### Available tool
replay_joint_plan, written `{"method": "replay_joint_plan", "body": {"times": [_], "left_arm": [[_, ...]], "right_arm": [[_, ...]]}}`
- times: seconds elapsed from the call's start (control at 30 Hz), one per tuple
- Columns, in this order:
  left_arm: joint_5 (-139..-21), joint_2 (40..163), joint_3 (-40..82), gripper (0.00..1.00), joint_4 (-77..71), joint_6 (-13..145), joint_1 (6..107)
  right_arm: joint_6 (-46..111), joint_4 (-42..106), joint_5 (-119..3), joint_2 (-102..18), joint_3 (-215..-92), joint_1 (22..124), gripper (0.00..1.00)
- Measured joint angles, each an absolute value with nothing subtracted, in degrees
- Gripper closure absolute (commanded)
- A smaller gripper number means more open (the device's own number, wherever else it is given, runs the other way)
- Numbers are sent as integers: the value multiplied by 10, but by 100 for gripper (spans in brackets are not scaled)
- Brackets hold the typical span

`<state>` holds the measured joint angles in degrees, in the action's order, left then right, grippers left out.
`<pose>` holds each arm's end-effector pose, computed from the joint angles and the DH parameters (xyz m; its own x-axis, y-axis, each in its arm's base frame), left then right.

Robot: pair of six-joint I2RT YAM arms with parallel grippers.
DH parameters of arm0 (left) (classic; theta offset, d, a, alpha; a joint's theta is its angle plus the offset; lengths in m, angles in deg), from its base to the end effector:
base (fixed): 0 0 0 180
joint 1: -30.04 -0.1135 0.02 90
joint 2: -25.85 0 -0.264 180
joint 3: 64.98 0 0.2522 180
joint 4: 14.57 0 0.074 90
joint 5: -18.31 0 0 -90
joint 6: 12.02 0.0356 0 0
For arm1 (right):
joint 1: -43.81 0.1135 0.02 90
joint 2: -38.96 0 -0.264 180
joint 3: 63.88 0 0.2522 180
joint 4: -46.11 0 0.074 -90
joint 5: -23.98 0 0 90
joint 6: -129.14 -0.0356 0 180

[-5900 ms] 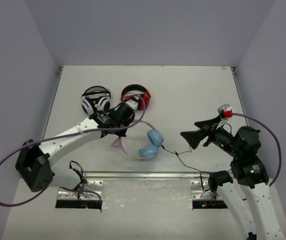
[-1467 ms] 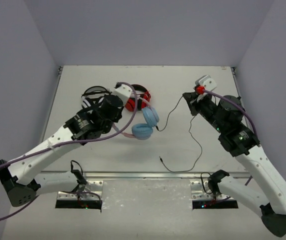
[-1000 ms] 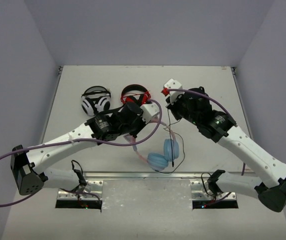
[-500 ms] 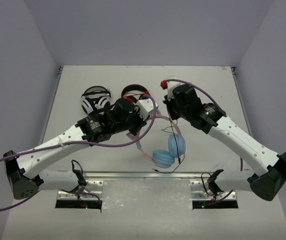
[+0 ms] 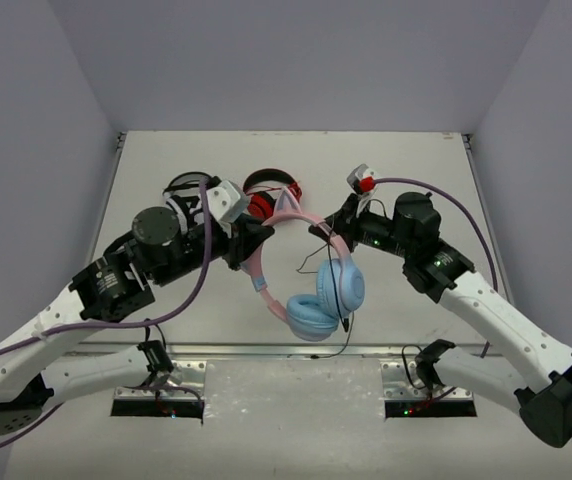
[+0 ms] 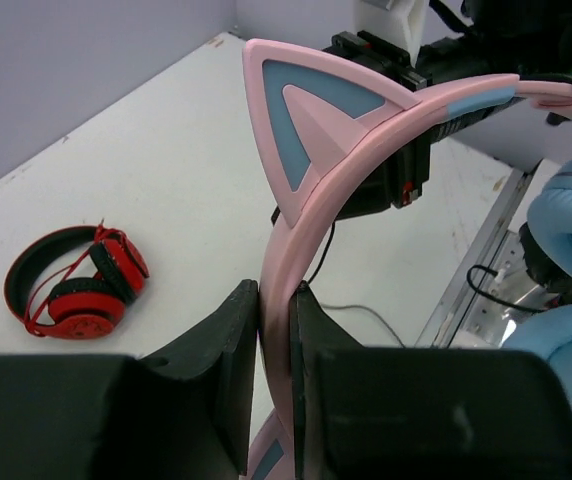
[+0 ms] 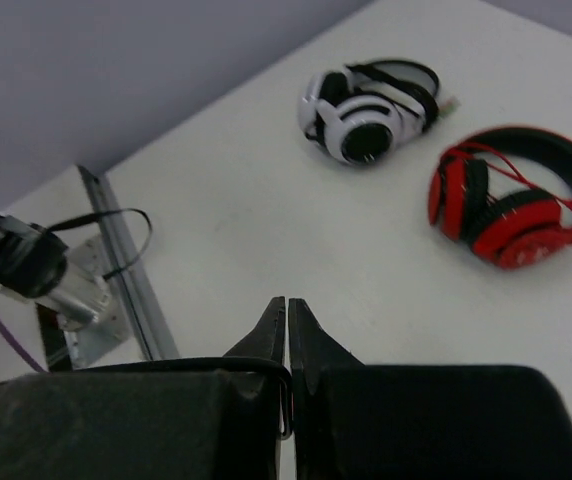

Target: Wrap the headphones

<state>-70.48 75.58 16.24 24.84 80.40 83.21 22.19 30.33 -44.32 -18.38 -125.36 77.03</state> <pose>0.1043 -0.1380 0.4316 -0.0493 0.1362 -0.9895 0.7905 0.6108 0.0447 0.1885 0.1392 0.3324 -0.3982 0.0630 -0.9151 -0.7275 0.5860 0.3569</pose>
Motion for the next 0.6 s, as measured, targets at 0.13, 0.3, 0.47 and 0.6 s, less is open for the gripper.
{"method": "replay_joint_plan", "body": {"times": [0.13,0.3,0.47,0.6], "left_arm": [[-705,745,164,100,221,768,832],[-676,743,183,100,192,719,833],[-621,740,220,100,148,678,834],[-548,743,251,100,125,650,834]], "right_arm": [[166,447,-350,-193,-1228,769,92],[72,625,-280,-251,-1197,768,80],[-15,763,-241,-329,-1179,770,74],[-57,845,-235,-365,-1171,777,81]]}}
